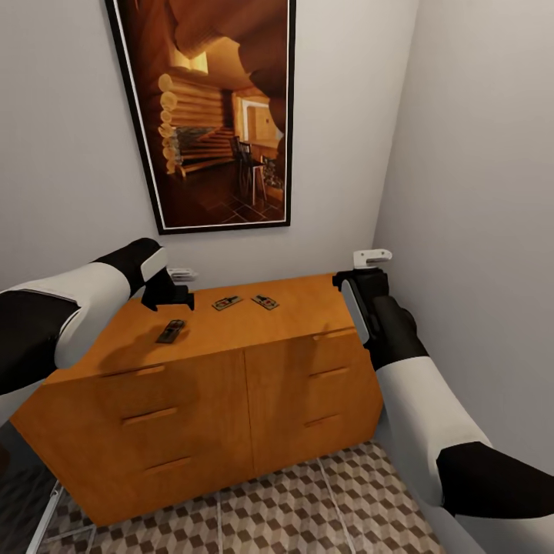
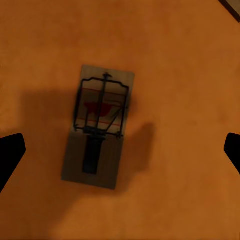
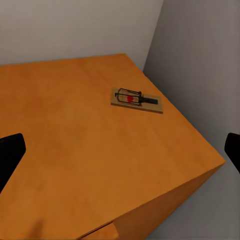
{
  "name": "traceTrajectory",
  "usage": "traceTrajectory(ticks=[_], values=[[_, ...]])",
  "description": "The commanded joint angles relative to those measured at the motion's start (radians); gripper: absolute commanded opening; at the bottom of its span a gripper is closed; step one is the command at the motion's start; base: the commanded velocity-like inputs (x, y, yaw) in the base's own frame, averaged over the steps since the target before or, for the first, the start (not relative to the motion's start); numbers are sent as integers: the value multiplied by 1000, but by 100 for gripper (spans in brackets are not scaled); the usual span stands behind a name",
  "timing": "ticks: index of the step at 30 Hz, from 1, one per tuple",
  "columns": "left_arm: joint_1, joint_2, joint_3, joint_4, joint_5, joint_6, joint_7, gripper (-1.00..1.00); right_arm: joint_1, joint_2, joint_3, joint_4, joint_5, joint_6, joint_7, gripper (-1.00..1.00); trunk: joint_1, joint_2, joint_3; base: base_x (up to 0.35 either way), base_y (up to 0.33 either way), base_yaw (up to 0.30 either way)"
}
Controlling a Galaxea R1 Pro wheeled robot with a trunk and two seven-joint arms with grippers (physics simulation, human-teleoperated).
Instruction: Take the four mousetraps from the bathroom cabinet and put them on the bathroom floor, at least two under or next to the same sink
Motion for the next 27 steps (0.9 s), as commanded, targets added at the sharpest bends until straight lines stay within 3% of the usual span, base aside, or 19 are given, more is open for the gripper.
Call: traceTrajectory(ticks=[1,7,27], values=[[-1,0,-1,2,11,2,7,100,1,0,2,0,2,6,-3,100,0,-1,-1,0,0,0],[0,1,-1,2,11,2,8,100,10,0,3,-1,2,6,-3,100,0,-1,-1,0,0,0],[0,1,-1,2,11,2,7,100,13,1,9,-2,2,6,-3,100,77,-141,-64,0,0,0]])
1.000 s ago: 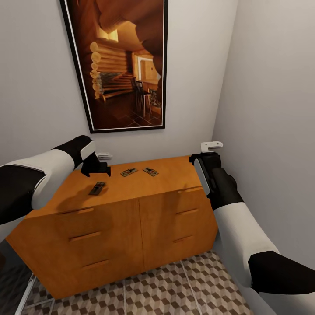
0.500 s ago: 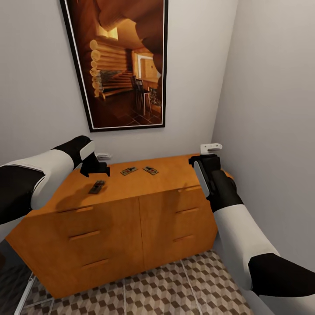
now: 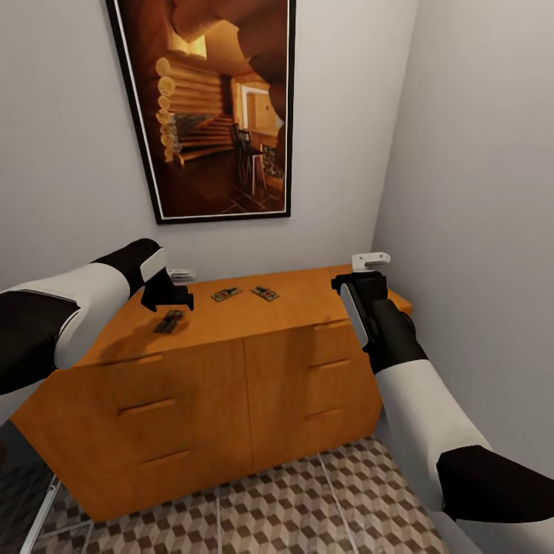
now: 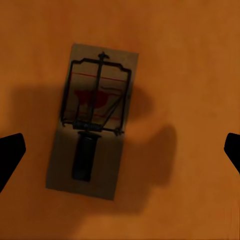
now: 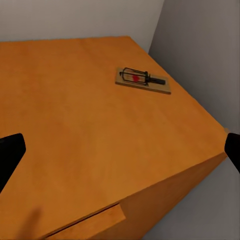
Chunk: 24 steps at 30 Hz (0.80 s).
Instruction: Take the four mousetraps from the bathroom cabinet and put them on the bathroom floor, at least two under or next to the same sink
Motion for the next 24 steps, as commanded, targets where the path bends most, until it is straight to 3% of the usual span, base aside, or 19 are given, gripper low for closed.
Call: traceTrajectory(ticks=[1,17,24], values=[[-1,0,-2,1,11,2,8,100,-1,0,2,0,2,6,-3,100,4,-8,-4,0,0,0],[0,-1,-2,0,11,2,7,100,-1,1,2,-2,2,6,-3,100,65,-120,-54,0,0,0],[0,1,-2,0,10,2,7,100,-1,1,3,-5,3,6,-4,100,65,-120,-54,0,0,0]])
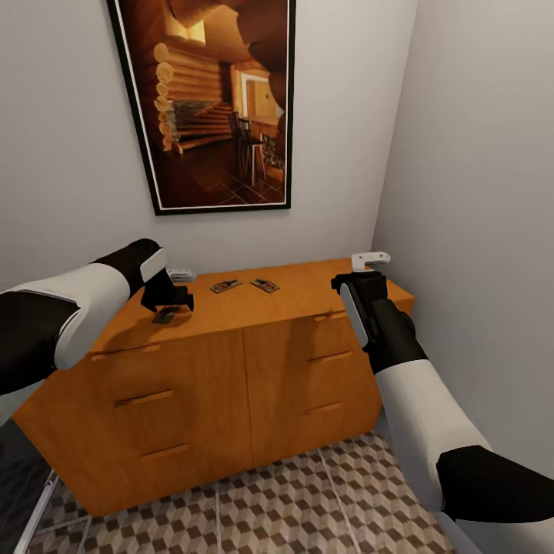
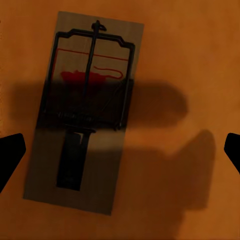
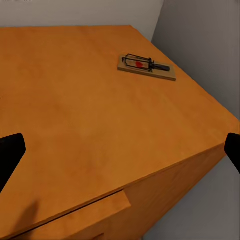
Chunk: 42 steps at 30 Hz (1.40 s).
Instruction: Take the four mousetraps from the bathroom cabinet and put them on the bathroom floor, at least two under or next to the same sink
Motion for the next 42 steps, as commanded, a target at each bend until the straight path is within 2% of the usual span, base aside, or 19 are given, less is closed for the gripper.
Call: traceTrajectory(ticks=[1,15,19,22,26,30,36,42], values=[[-1,0,-2,1,10,2,8,100,-1,0,3,-1,2,6,-3,100,0,-1,-1,0,0,0],[-1,28,-2,-7,6,-7,3,100,0,0,47,-4,2,6,-5,100,0,-1,-1,0,0,0],[-1,33,-3,-8,5,-8,-15,100,3,0,50,-4,2,6,-5,100,0,-1,-1,0,0,0],[-1,40,-18,-9,5,-9,-47,100,5,0,51,-4,2,6,-5,100,0,-1,-1,0,0,0],[-1,45,-69,-10,3,-9,-93,100,6,0,52,-4,2,6,-5,100,0,-1,-1,0,0,0],[-1,49,-146,-9,2,-11,-157,100,6,0,52,-4,2,6,-5,100,0,-1,-1,0,0,0],[0,51,-256,-4,1,-17,-286,100,7,0,52,-4,2,6,-5,100,0,-1,-1,0,0,0],[1,51,-320,-1,1,-20,-390,100,7,0,52,-4,2,6,-5,100,0,-1,-1,0,0,0]])
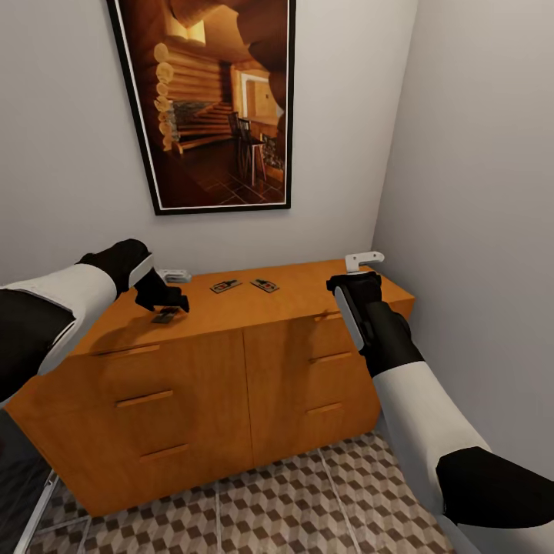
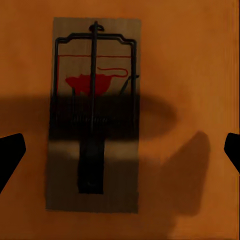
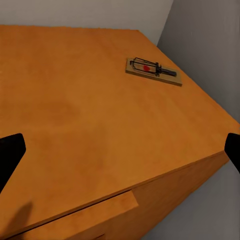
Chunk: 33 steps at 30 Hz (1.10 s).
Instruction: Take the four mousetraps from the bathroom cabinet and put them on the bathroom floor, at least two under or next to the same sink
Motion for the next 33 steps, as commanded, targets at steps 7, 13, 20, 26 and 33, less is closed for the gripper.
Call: traceTrajectory(ticks=[7,13,20,26,33], values=[[9,2,-32,3,4,-11,-49,100,-1,0,2,0,2,6,-3,100,0,-1,-1,0,0,0],[23,2,-36,2,2,-18,-55,100,-1,0,2,0,2,6,-3,100,0,-1,-1,0,0,0],[33,3,-38,3,3,-20,-57,100,-1,0,2,0,2,6,-3,100,0,-1,-1,0,0,0],[37,10,-38,3,3,-21,-58,100,-1,0,2,0,2,6,-3,100,0,-1,-1,0,0,0],[39,29,-38,1,3,-21,-59,100,-1,0,2,0,2,6,-3,100,0,-1,-1,0,0,0]])
